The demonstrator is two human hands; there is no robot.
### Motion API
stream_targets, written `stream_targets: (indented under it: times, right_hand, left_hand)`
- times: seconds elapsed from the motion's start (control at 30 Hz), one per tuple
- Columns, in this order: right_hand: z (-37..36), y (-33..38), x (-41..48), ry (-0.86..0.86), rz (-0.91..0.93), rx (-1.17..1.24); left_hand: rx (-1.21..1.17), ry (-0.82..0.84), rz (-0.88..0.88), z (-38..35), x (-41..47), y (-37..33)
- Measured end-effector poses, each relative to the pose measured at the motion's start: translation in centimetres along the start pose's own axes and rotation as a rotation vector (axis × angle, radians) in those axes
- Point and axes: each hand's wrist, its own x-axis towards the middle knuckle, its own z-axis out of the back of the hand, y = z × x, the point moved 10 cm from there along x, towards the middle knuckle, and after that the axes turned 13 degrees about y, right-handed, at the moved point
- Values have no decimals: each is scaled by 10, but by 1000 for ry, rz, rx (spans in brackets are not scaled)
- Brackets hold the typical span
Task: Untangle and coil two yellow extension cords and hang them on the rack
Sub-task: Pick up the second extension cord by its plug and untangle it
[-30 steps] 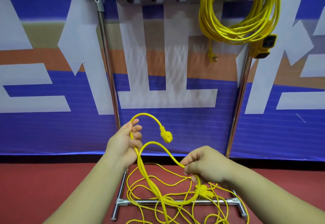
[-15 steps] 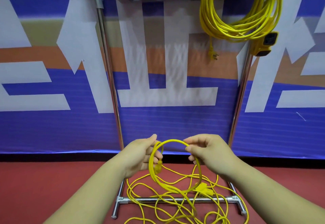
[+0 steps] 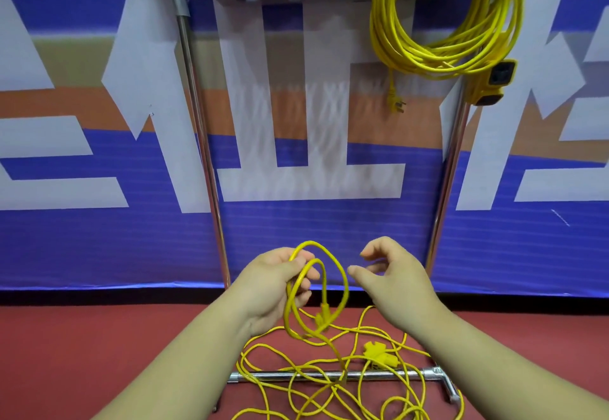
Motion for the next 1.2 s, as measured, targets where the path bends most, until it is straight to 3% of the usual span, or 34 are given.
stream_targets:
  times: [0.1, 0.2, 0.5, 0.77, 0.93, 1.07, 1.2]
  right_hand:
    - [-26, 20, -7, 163, 136, 125]
    - [-57, 23, -14, 363, 155, 253]
    - [-67, 20, -13, 307, 126, 356]
    - [-23, 4, 9, 140, 81, 421]
    - [1, -6, 13, 100, 49, 382]
    - [-5, -3, 11, 170, 38, 456]
    - [-15, 2, 8, 252, 38, 492]
  left_hand:
    - [-55, -23, -72, 0, 0, -10]
    - [-110, -13, -110, -3, -2, -14]
    - [-87, 2, -161, -13, -4, -19]
    - [367, -245, -136, 36, -10, -35]
    - [450, -365, -55, 83, -6, -23]
    - [561, -366, 30, 99, 1, -6]
    - [948, -302, 28, 80, 2, -10]
